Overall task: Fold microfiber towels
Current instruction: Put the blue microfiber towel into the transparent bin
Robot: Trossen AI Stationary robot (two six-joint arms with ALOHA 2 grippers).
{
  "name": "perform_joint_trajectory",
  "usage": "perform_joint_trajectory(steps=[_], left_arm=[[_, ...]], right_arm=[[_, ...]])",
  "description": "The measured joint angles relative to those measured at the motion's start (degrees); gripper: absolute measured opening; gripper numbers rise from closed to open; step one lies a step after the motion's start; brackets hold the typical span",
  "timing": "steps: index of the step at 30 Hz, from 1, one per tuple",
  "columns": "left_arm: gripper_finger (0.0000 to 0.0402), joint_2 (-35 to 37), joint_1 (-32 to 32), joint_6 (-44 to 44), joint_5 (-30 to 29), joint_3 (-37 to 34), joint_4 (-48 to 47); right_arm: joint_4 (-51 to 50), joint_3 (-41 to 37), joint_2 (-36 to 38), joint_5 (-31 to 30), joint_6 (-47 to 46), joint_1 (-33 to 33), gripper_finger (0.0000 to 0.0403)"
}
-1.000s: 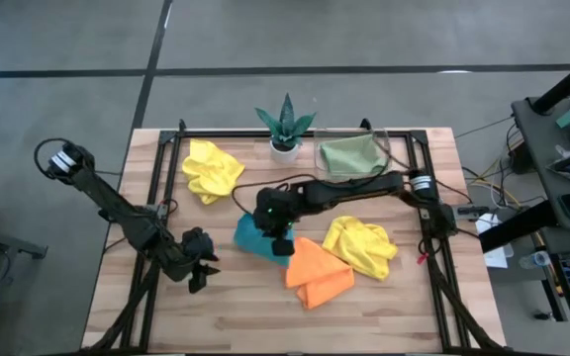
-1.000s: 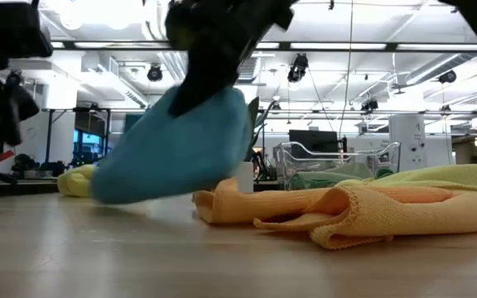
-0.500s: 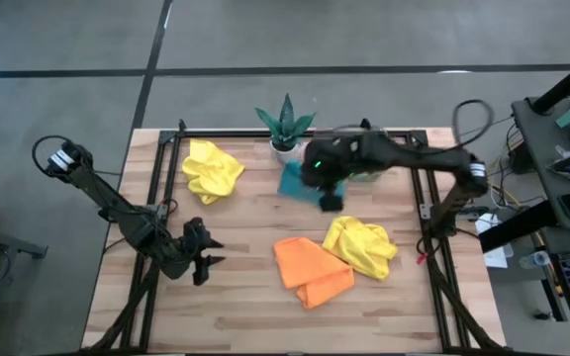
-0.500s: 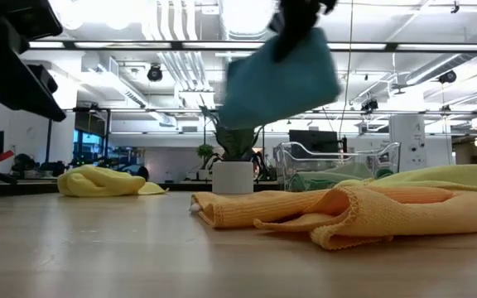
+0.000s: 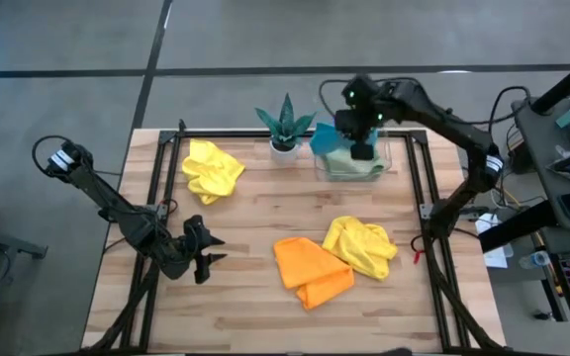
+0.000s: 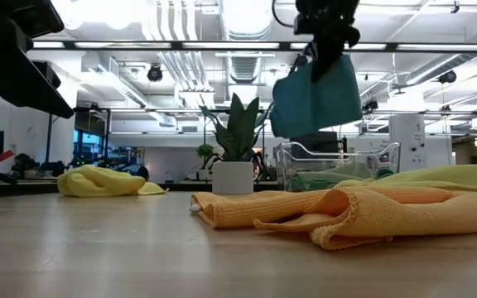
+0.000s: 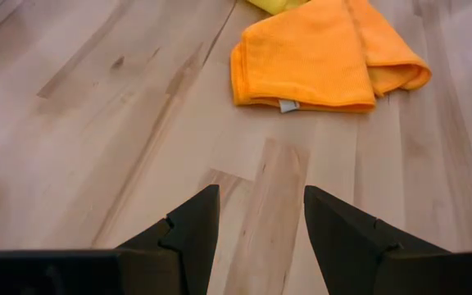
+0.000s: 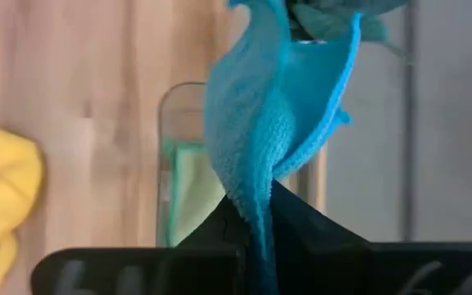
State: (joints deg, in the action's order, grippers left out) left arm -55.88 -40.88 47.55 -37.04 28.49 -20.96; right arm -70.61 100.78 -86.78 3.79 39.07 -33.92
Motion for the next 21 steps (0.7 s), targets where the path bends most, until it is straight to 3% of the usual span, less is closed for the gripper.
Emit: perform_joint_trajectory(steps=[9, 18, 21], left_arm=[[0.0164, -0.24, 0.00, 0.02, -1.18, -0.02, 1.06], [0.0164, -0.24, 0.02, -0.21, -4.47, -0.10, 1.13], [0.0164, -0.24, 0.02, -0.11, -4.48, -0.13, 1.13]], right_arm=[[-5.27, -0.15, -4.83, 18.48, 7.04, -12.16, 0.0013], [-6.82, -1.64, -13.42, 19.16, 9.63, -14.73, 0.0013], [-6.56, -1.74, -16.74, 15.69, 8.62, -14.73, 0.0013]])
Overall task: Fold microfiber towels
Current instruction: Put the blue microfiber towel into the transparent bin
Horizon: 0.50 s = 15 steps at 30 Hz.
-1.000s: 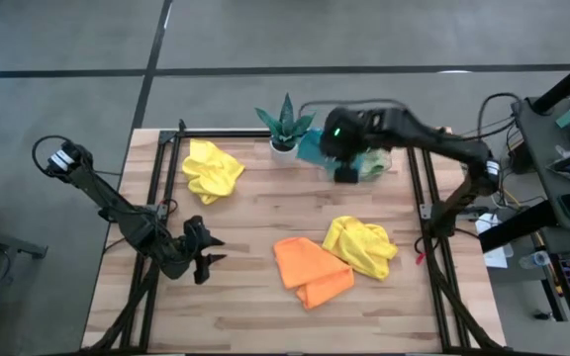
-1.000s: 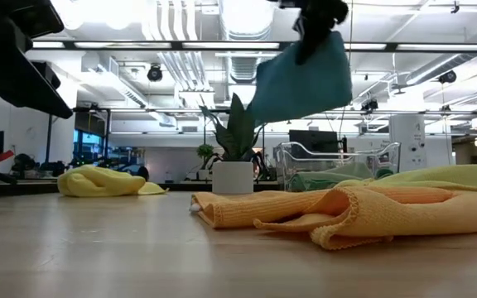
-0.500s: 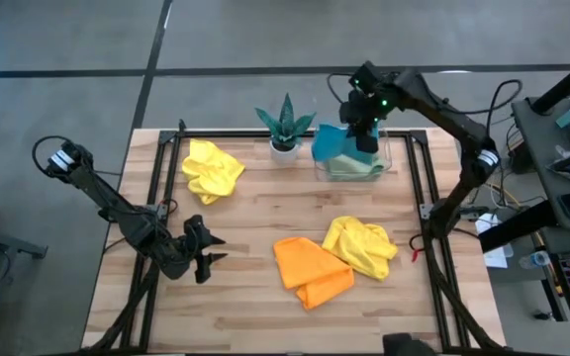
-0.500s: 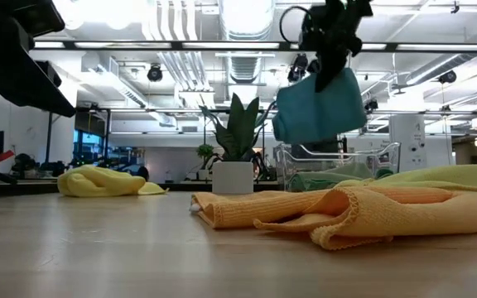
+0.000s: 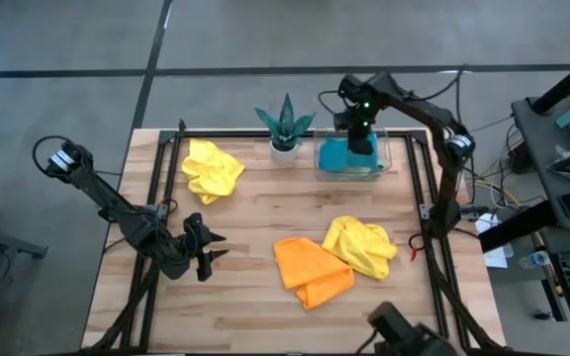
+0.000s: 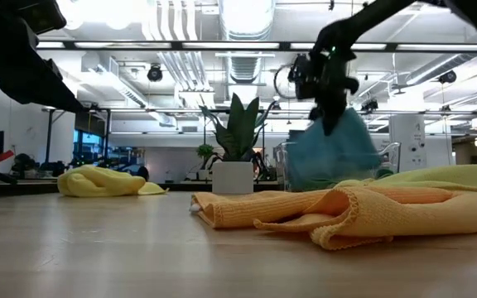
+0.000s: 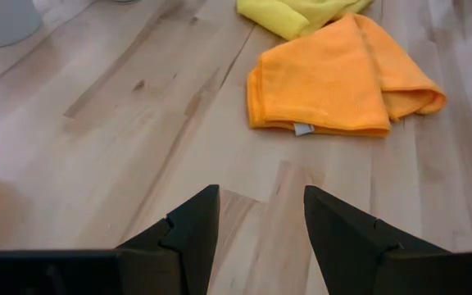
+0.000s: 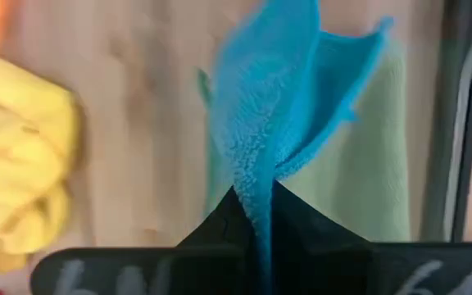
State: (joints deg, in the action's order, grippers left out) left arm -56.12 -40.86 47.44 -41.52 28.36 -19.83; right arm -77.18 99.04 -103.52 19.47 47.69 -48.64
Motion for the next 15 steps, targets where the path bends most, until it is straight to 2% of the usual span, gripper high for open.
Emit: perform_joint_trajectory(steps=[5, 10, 15], left_arm=[[0.0164, 0.00, 0.00, -0.25, -0.62, 0.00, 0.06], [0.0164, 0.00, 0.00, -0.28, -0.87, 0.00, 0.04], [0.0164, 0.00, 0.00, -0.32, -0.87, -0.02, -0.03]], right_arm=[[1.66, 0.00, -4.49, -6.12, -3.67, -0.11, 0.0013], [4.33, -0.02, -6.59, -15.50, -5.20, 0.24, 0.0013], [7.21, 0.00, -6.58, -16.51, -6.24, 0.24, 0.0013]])
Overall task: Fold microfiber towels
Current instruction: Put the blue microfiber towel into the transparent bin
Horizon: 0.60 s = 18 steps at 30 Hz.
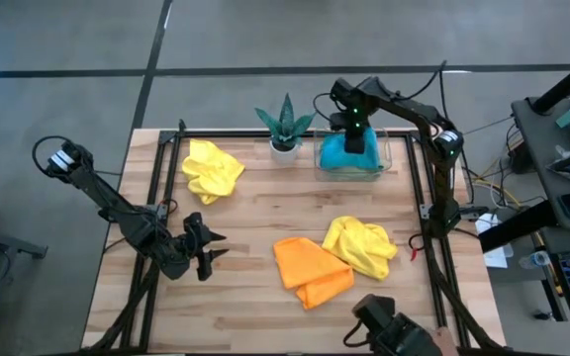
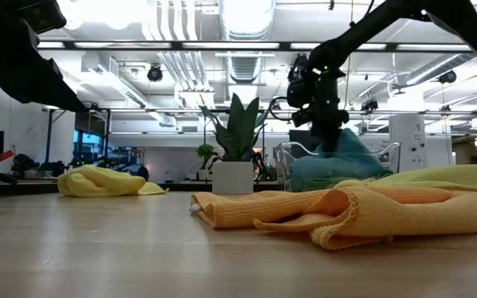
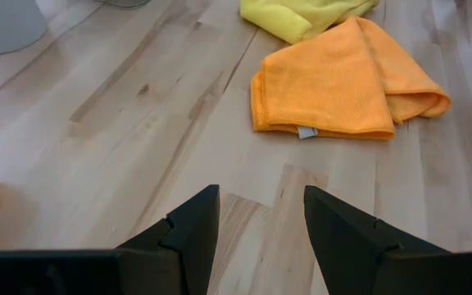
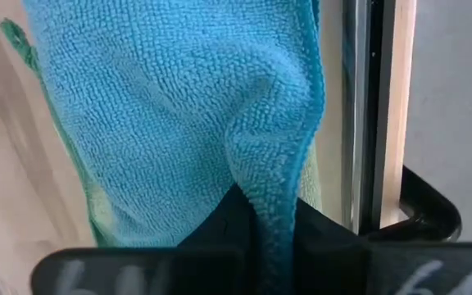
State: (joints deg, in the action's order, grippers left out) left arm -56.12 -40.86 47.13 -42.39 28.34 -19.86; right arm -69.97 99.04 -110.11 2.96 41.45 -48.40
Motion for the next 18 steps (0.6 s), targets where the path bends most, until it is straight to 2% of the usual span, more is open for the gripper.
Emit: perform_joint_trajectory(steps=[7, 18], left_arm=[[0.0164, 0.00, 0.00, -0.08, -0.27, -0.34, -0.07], [0.0164, 0.00, 0.01, -0.06, -0.59, -0.37, -0.02]], right_arm=[[0.04, 0.00, 0.51, -0.04, -1.90, 0.26, 0.0026], [0.06, 0.04, 2.50, -3.22, -7.03, 0.26, 0.0123]])
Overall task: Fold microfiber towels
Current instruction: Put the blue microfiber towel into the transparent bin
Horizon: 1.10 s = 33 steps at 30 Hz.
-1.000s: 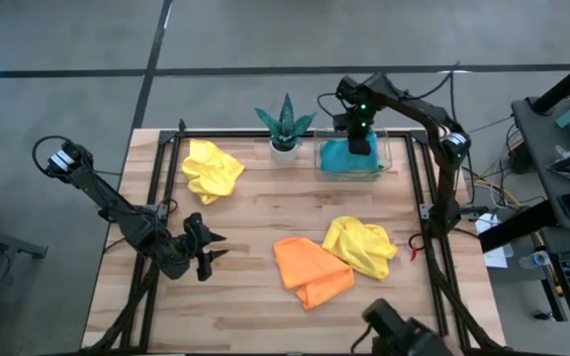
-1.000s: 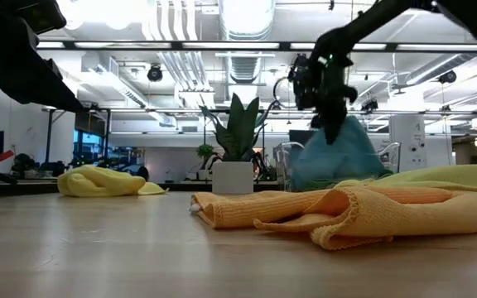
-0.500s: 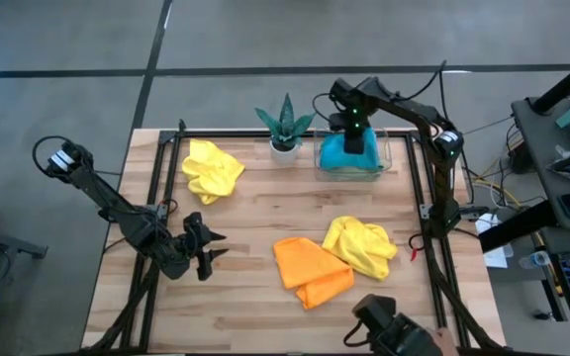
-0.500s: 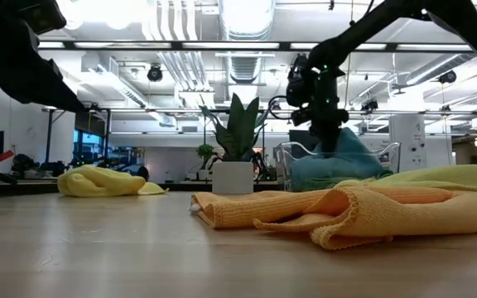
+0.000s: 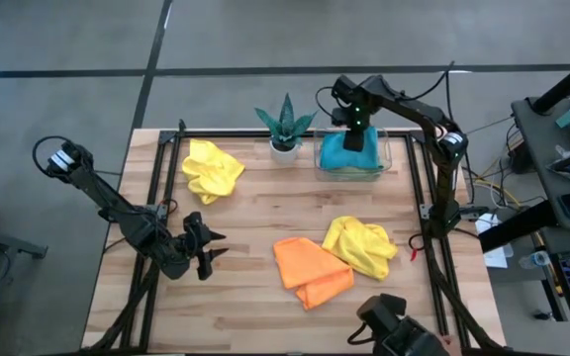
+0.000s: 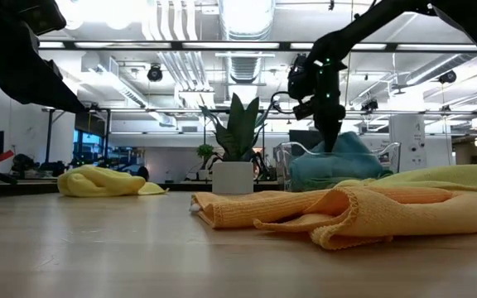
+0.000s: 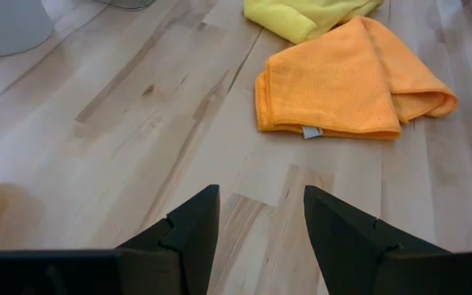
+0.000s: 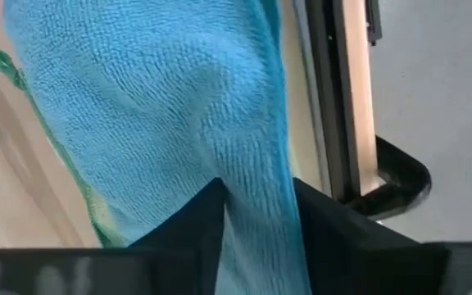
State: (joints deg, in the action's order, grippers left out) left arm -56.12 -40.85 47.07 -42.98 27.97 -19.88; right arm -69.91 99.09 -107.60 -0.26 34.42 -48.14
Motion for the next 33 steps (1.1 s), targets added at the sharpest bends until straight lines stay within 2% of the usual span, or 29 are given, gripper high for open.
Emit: perform_joint_trajectory(steps=[4, 8, 10, 14, 16, 21, 25, 28, 33], left_arm=[[0.0164, 0.00, -0.01, 0.02, 0.00, 0.04, 0.02], [0.0164, 0.00, -0.01, 0.14, -0.32, 0.04, 0.04], [0.0164, 0.00, 0.02, 0.22, -0.63, 0.04, 0.07], [0.0164, 0.00, 0.00, 0.28, -0.73, 0.04, 0.15], [0.0164, 0.00, 0.02, 0.26, -0.87, 0.04, 0.16], [0.0164, 0.00, 0.02, -0.72, -0.90, 0.04, 0.13], [0.0164, 0.00, 0.01, -1.16, -0.93, 0.04, 0.13], [0.0164, 0.00, 0.02, -1.17, -0.94, 0.04, 0.12], [0.0164, 0.00, 0.02, -1.61, -0.96, 0.02, -0.04]], right_arm=[[0.03, 0.00, 1.18, -4.99, 0.58, 0.00, 0.0146], [0.10, 0.00, 3.67, -7.29, -0.33, 0.00, 0.0146], [-0.52, 0.00, 5.23, -6.37, -2.20, 0.15, 0.0138], [-0.05, -2.86, 8.79, 1.06, -6.73, 1.30, 0.0112], [0.11, -5.32, 10.10, 1.75, -9.06, 2.48, 0.0098], [6.22, -13.25, 12.75, 0.83, -13.55, 5.62, 0.0067], [11.60, -17.69, 12.90, -5.76, -22.19, 6.54, 0.0058], [11.38, -19.23, 12.74, -5.56, -25.72, 6.43, 0.0072], [11.10, -20.97, 12.58, -5.32, -27.92, 6.54, 0.0135]])
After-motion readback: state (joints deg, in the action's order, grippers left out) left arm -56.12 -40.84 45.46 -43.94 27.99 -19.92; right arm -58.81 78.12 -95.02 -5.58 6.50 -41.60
